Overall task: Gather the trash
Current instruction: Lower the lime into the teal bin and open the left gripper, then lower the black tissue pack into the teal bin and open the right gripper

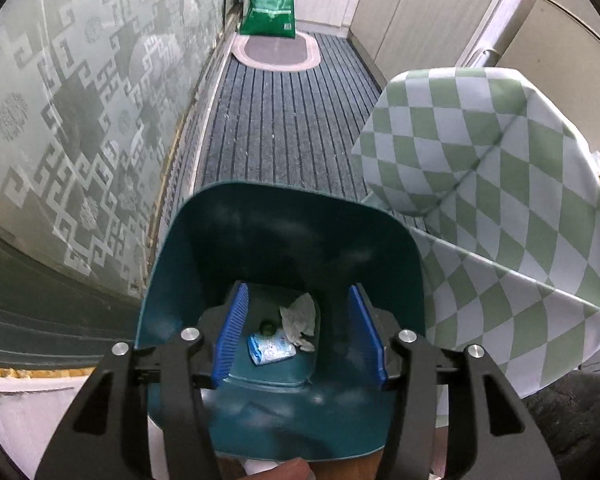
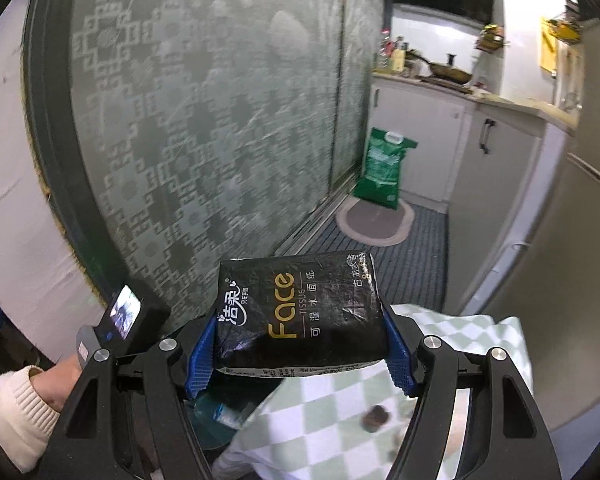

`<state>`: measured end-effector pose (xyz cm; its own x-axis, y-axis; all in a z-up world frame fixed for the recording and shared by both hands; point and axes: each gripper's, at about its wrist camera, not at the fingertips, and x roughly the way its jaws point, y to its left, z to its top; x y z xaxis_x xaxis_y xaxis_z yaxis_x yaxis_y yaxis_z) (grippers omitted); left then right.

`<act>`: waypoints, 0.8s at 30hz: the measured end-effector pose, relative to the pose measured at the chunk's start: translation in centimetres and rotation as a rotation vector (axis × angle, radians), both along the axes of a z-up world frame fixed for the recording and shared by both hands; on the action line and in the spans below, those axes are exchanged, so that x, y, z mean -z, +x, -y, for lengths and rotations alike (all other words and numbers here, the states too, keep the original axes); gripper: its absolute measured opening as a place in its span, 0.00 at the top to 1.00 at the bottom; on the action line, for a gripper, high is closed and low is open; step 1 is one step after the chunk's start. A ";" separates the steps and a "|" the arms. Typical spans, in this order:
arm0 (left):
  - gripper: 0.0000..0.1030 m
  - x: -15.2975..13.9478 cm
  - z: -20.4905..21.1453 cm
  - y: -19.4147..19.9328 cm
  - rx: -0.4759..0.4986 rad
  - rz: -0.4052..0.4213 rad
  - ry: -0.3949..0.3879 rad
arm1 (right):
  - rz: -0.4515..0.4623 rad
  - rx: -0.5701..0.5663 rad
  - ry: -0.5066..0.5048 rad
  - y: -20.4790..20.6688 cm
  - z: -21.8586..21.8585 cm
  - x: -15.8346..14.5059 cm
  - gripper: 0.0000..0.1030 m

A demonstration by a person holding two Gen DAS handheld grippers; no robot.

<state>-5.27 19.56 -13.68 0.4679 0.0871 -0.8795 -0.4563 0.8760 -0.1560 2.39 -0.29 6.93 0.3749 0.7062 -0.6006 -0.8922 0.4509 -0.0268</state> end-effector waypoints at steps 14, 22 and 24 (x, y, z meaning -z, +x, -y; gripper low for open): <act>0.38 -9.5 -0.4 -2.7 -0.082 0.355 0.085 | -0.014 -0.067 -0.173 -3.1 -4.3 5.5 0.32; 0.31 -14.7 0.4 -5.3 -0.097 0.594 0.068 | -0.046 -0.082 -0.219 -3.5 -5.4 7.8 0.31; 0.29 -15.9 0.8 -5.8 -0.088 0.651 0.068 | -0.060 -0.088 -0.228 -3.6 -5.8 8.4 0.31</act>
